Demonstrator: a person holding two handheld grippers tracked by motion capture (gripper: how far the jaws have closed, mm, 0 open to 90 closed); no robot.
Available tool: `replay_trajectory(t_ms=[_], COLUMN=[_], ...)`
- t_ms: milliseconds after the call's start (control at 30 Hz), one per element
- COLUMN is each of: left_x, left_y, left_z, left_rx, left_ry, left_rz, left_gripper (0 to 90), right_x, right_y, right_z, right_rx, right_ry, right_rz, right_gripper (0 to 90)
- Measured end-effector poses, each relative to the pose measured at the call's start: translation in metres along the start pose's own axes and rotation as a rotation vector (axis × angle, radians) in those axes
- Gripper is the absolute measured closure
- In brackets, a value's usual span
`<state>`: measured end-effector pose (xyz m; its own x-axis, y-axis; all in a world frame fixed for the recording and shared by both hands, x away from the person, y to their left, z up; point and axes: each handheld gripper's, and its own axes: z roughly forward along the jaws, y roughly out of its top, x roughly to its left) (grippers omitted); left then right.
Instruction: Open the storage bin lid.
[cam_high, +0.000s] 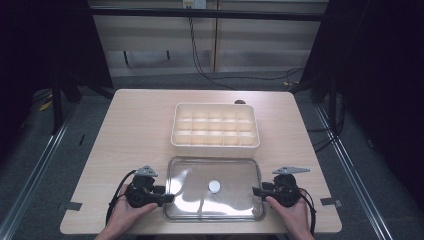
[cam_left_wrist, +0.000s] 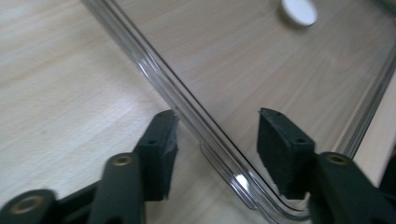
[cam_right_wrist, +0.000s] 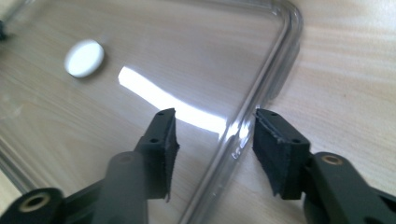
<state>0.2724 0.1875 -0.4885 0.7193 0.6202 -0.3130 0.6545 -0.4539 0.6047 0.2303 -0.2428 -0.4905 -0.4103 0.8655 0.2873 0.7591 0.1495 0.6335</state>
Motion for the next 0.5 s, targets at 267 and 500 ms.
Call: replay_trajectory(t_ms=[267, 500], left_x=[0.005, 0.001], left_y=[0.002, -0.001], left_z=[-0.018, -0.045], left_rx=[-0.119, -0.275], left_ry=[0.015, 0.053], left_rz=[0.004, 0.036], left_gripper=[34.3, 30.1], right_x=[-0.005, 0.000], right_y=[0.001, -0.001], right_z=[-0.019, -0.060], right_rx=[-0.145, -0.362], right_ry=[0.053, 0.073], right_rz=[0.003, -0.055], right_gripper=[35.9, 27.7])
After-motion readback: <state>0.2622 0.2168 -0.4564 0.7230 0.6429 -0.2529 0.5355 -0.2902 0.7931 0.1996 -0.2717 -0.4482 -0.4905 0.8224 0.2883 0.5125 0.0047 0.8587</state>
